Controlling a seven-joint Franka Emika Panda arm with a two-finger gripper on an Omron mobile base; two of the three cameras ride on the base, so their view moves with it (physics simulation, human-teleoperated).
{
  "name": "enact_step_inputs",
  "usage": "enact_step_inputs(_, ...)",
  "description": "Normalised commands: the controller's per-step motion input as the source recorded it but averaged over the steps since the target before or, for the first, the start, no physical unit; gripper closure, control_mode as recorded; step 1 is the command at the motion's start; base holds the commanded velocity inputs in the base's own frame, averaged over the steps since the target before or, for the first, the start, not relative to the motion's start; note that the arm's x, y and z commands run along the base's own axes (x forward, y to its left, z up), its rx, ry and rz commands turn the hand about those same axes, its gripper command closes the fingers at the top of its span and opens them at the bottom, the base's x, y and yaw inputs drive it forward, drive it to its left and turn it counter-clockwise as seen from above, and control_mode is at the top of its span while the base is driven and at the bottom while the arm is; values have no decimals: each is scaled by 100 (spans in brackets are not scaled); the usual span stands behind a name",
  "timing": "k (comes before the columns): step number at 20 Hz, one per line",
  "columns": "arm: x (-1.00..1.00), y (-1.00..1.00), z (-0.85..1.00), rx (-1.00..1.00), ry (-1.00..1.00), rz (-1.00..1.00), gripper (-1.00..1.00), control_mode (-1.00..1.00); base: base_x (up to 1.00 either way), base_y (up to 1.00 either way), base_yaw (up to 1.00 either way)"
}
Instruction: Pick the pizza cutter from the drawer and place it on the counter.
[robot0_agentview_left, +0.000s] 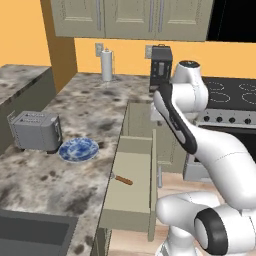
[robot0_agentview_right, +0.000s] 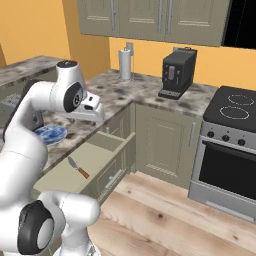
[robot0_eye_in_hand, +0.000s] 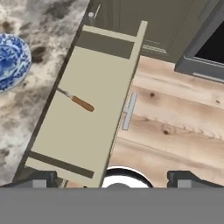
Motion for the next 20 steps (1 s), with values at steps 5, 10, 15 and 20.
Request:
enact_step_inputs(5,0,-14,-81,3,14,0,-100,-100,0,0,0)
enact_step_inputs(10,0,5,-88,0,12,-1,-100,-100,0,0,0)
enact_step_inputs(15,0,7,-86,-7,6,0,-100,-100,0,0,0)
enact_step_inputs(20,15,20,-71,-7,3,0,-100,-100,0,0,0)
